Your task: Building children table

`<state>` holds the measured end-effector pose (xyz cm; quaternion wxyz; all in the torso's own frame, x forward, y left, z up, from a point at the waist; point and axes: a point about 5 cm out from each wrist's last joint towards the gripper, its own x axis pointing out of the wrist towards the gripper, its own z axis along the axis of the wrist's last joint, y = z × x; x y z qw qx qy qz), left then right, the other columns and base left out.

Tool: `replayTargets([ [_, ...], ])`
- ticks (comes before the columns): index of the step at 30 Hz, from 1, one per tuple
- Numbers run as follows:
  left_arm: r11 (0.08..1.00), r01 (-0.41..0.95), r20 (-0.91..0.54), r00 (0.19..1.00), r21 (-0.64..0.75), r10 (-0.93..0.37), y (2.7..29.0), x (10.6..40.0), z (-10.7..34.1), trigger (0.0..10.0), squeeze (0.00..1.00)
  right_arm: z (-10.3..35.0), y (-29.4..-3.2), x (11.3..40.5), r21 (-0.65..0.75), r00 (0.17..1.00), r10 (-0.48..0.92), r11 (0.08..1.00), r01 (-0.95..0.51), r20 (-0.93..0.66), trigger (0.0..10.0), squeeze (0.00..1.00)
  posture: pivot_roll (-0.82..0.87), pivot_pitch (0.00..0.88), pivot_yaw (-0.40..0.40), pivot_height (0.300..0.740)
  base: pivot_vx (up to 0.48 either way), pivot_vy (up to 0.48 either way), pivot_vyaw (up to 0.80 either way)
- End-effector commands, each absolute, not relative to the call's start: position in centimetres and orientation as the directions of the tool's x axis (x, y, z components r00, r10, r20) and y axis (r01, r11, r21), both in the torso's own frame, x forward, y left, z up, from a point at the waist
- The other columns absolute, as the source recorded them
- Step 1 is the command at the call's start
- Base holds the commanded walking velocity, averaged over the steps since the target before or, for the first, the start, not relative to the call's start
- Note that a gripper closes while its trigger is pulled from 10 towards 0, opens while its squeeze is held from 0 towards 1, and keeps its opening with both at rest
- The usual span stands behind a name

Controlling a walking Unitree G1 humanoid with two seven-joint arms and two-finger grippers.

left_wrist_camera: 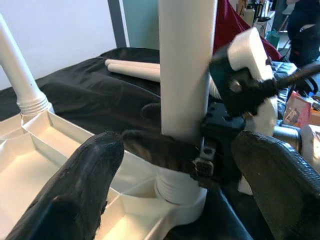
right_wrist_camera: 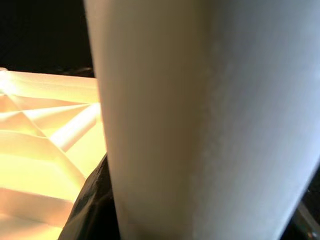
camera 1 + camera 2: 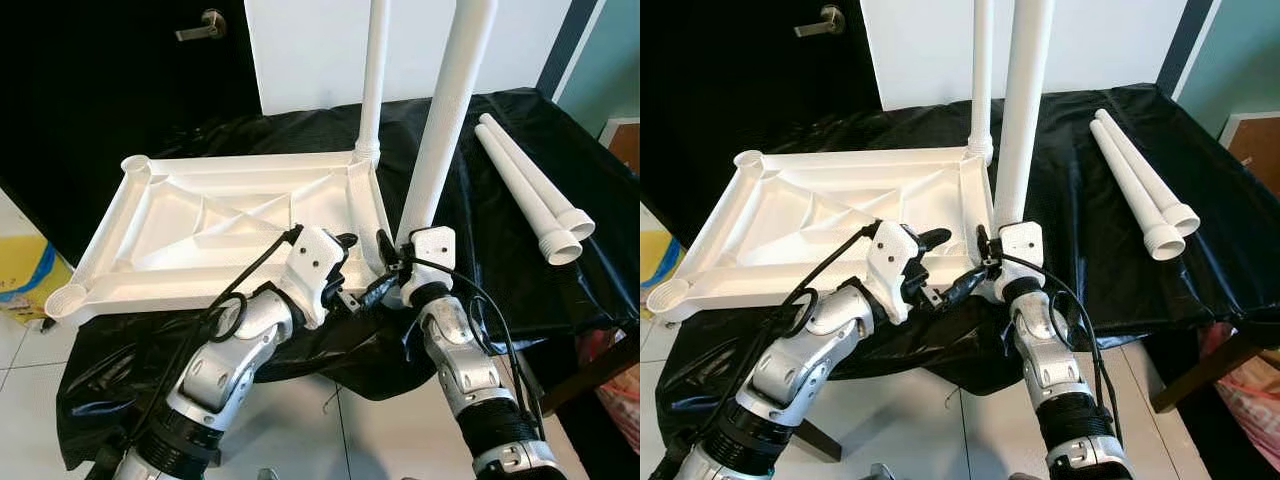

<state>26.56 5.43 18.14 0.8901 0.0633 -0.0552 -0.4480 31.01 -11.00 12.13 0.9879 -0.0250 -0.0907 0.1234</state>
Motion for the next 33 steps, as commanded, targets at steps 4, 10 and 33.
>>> replayTargets([
  [4,0.585,0.794,0.037,0.588,0.163,-0.808,5.3,26.6,18.4,10.0,0.00,8.7,-11.7,30.1,-0.102,0.948,0.315,0.946,-0.308,0.053,10.0,0.00,-0.08,0.031,0.049,0.740,0.000,0.000,0.00],
  [10,0.575,0.800,0.033,0.578,0.171,-0.815,5.6,26.5,18.6,10.0,0.00,8.5,-12.5,30.9,-0.089,0.937,0.346,0.935,-0.342,0.036,10.0,0.00,-0.07,0.030,0.055,0.740,0.000,0.000,0.00],
  [33,0.576,0.800,0.051,0.577,0.168,-0.815,5.5,26.6,19.1,10.0,0.00,8.1,-13.3,32.2,0.058,0.960,0.274,0.961,-0.271,-0.063,10.0,0.00,-0.08,0.008,0.053,0.740,0.000,0.000,0.00],
])
